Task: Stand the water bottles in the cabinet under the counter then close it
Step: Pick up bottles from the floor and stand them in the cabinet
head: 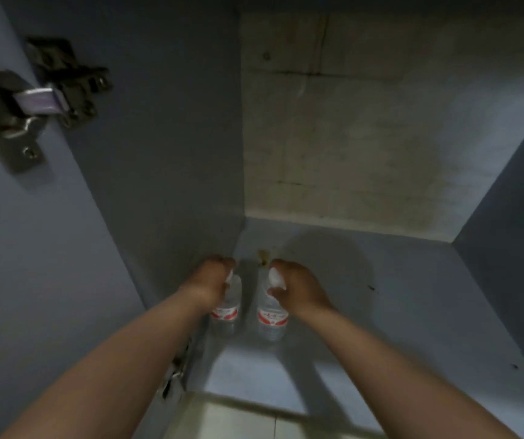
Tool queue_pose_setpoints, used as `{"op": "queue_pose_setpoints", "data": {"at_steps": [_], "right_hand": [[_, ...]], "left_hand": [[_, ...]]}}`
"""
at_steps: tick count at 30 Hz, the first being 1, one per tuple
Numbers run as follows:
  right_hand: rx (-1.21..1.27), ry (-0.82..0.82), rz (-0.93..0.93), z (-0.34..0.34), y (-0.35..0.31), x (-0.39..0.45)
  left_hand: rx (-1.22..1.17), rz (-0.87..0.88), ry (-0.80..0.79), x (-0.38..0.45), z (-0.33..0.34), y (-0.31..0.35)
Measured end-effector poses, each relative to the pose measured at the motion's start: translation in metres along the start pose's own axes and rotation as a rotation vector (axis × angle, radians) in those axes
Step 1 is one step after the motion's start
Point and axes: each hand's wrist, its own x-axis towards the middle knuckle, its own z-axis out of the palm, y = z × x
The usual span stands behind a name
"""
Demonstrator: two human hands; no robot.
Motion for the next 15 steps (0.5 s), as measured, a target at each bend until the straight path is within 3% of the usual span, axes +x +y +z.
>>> {"op": "queue_pose_setpoints", "data": {"at_steps": [7, 15], "right_hand": [[0.089, 0.101, -0.06, 0.017, -0.013, 0.039], [0.126, 0.099, -0.072, 0.024, -0.023, 0.057]], "left_hand": [[-0.029, -0.072, 0.144, 0.025, 0.0, -0.02], [-0.061, -0.069, 0.227, 0.037, 0.004, -0.017]]}}
